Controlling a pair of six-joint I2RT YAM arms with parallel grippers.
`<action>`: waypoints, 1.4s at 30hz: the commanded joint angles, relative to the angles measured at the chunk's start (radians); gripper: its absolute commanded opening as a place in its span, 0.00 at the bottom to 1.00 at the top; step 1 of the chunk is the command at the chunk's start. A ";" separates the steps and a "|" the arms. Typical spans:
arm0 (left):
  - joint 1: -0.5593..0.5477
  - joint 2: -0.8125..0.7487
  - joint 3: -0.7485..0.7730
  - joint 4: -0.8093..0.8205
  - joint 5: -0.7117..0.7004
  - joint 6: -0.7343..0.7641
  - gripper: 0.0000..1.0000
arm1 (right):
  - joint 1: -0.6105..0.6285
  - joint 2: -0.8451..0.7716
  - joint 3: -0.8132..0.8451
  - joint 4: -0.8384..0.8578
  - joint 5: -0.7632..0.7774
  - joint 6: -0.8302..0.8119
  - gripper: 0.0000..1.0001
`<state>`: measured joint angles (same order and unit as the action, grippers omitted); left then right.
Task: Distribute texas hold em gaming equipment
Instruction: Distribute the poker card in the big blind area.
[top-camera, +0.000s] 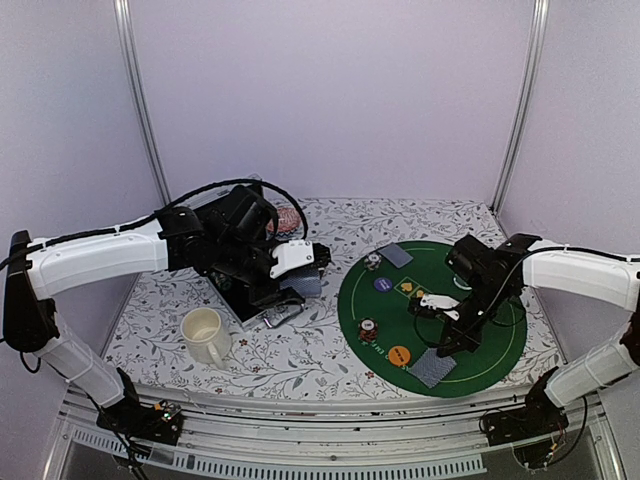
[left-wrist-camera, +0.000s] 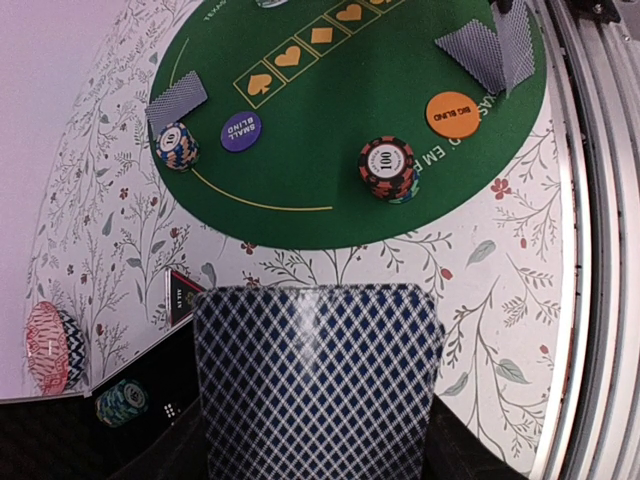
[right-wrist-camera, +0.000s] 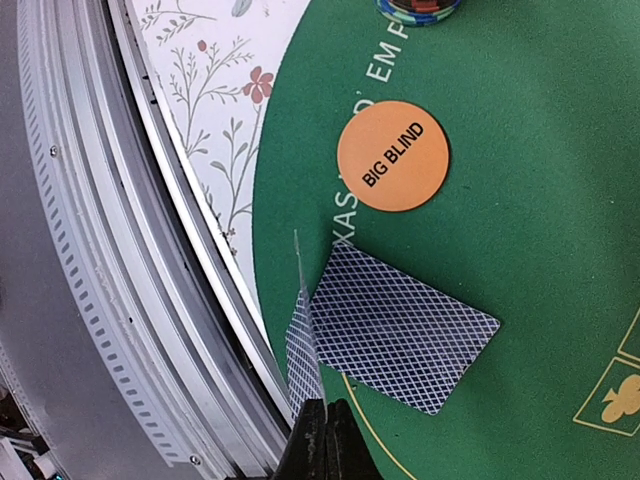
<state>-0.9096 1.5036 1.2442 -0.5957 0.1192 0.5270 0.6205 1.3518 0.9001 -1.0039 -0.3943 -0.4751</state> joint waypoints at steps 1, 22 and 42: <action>-0.011 -0.005 -0.008 0.024 0.007 0.006 0.60 | -0.005 0.034 0.007 0.018 0.011 -0.009 0.02; -0.009 -0.017 -0.025 0.025 0.000 0.008 0.60 | -0.041 0.114 0.022 0.053 0.119 0.016 0.02; -0.008 -0.022 -0.026 0.025 0.003 0.007 0.60 | -0.043 0.130 0.045 0.038 0.333 0.085 0.49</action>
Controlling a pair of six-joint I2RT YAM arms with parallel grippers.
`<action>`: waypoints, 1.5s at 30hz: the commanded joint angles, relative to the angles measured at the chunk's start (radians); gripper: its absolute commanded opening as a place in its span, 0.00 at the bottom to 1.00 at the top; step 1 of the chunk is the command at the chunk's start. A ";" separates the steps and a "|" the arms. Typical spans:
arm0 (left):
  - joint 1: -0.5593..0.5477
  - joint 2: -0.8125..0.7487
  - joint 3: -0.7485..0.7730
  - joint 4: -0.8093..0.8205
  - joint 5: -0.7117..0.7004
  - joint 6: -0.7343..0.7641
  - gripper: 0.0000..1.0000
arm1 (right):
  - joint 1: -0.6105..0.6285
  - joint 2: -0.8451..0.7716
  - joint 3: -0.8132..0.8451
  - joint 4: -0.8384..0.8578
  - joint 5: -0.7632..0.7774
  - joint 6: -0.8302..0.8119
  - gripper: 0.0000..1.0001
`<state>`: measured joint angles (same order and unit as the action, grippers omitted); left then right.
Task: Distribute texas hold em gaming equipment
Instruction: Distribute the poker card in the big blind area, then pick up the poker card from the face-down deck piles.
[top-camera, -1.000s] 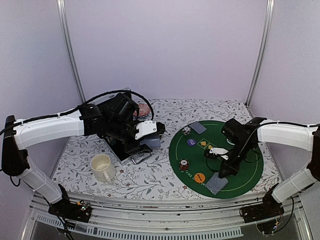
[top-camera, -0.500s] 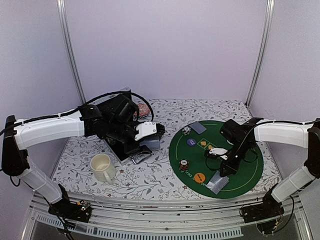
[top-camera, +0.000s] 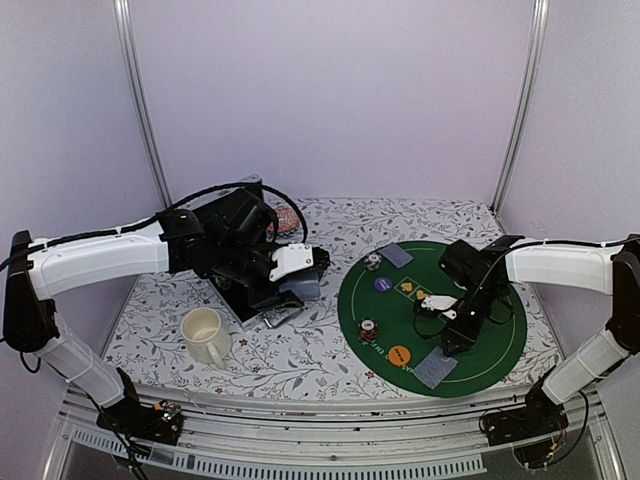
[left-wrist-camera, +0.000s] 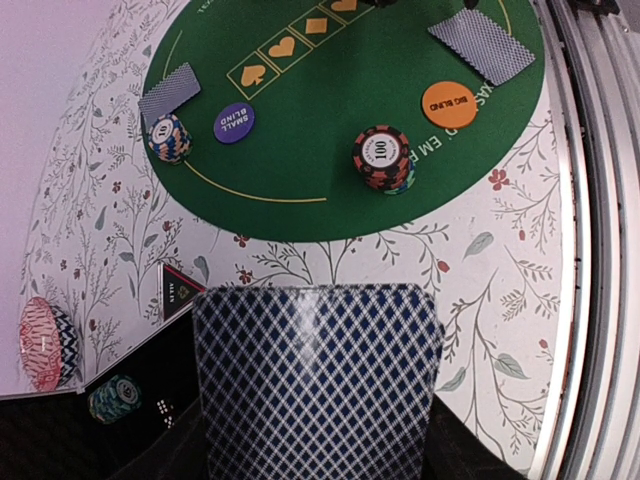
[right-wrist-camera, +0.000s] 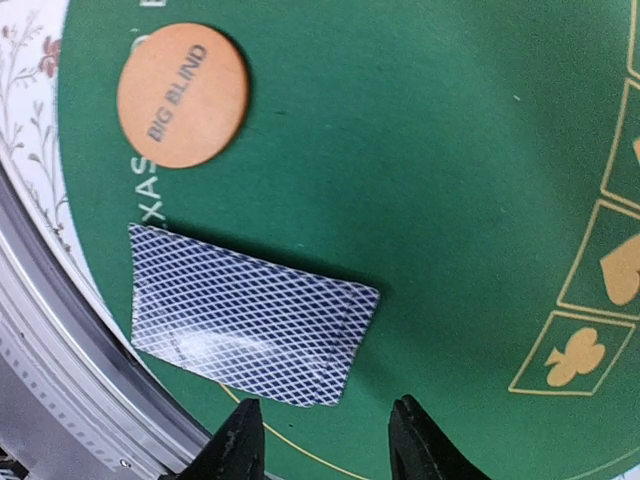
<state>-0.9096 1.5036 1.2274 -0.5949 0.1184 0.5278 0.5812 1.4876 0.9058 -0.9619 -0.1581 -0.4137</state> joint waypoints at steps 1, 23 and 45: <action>-0.008 -0.023 -0.009 0.024 0.003 0.007 0.60 | -0.003 -0.015 0.059 0.007 0.124 0.035 0.51; -0.009 -0.029 0.008 0.039 0.000 0.001 0.60 | 0.163 -0.079 0.094 1.181 -0.404 0.823 0.98; -0.009 -0.038 0.005 0.064 0.007 -0.005 0.60 | 0.240 0.297 0.277 1.097 -0.504 0.876 0.86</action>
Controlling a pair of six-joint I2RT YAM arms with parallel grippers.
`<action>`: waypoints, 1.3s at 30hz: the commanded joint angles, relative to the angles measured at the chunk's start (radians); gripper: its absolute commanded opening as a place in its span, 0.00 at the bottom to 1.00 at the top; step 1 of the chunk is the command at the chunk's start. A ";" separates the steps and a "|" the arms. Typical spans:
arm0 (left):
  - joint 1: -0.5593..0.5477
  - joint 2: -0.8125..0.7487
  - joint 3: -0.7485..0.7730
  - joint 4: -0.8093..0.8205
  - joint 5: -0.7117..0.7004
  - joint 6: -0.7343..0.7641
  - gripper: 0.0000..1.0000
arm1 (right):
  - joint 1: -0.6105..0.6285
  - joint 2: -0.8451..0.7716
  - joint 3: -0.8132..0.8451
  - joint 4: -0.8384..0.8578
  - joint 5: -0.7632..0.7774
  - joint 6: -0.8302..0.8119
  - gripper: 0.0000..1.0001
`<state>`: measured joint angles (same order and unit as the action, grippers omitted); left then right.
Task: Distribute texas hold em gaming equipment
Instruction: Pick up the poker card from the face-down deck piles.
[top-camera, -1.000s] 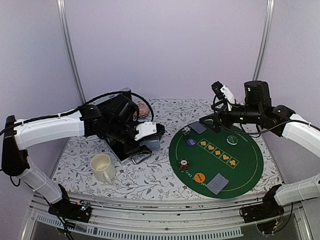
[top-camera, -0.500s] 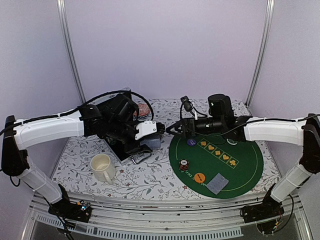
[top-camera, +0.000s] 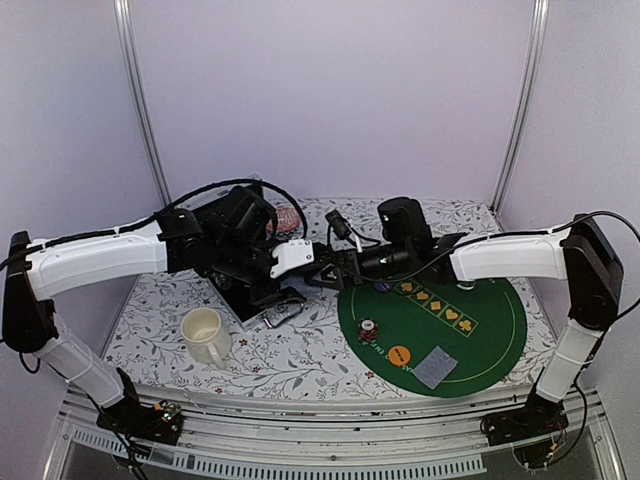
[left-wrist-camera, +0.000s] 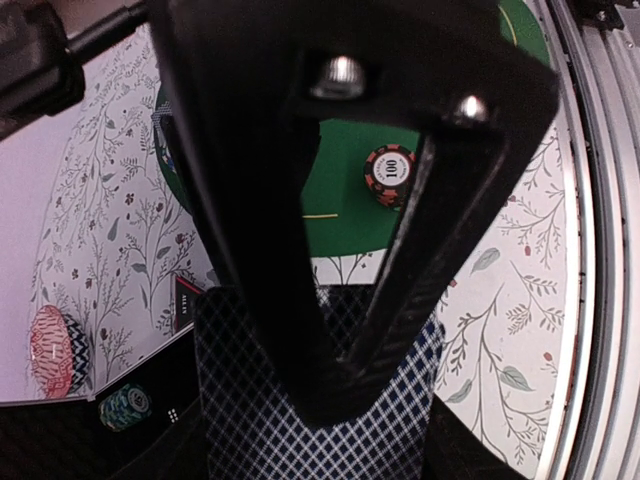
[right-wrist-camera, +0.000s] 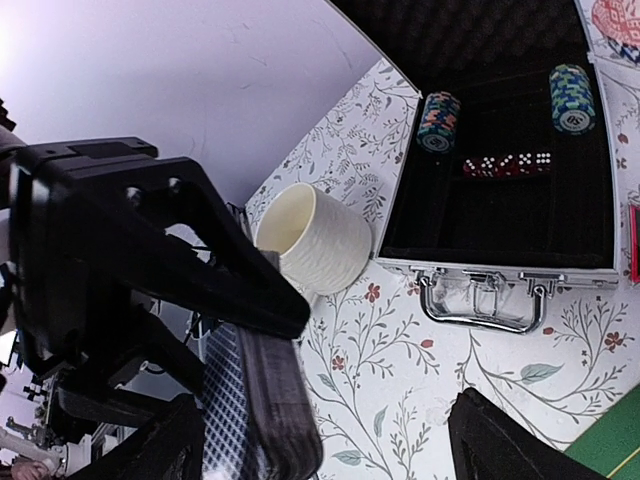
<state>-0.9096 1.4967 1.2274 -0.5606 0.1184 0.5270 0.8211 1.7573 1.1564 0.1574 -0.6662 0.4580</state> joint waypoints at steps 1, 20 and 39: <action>-0.009 -0.032 0.003 0.030 0.007 -0.003 0.60 | 0.001 0.024 0.027 -0.039 0.019 -0.001 0.85; -0.010 -0.040 -0.016 0.030 0.000 -0.002 0.60 | -0.002 -0.047 0.084 -0.279 0.087 -0.115 0.62; -0.009 -0.041 -0.026 0.030 -0.003 -0.004 0.60 | 0.000 -0.077 0.126 -0.343 0.084 -0.119 0.04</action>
<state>-0.9096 1.4876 1.2106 -0.5583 0.1104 0.5270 0.8238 1.7195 1.2579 -0.1299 -0.6083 0.3542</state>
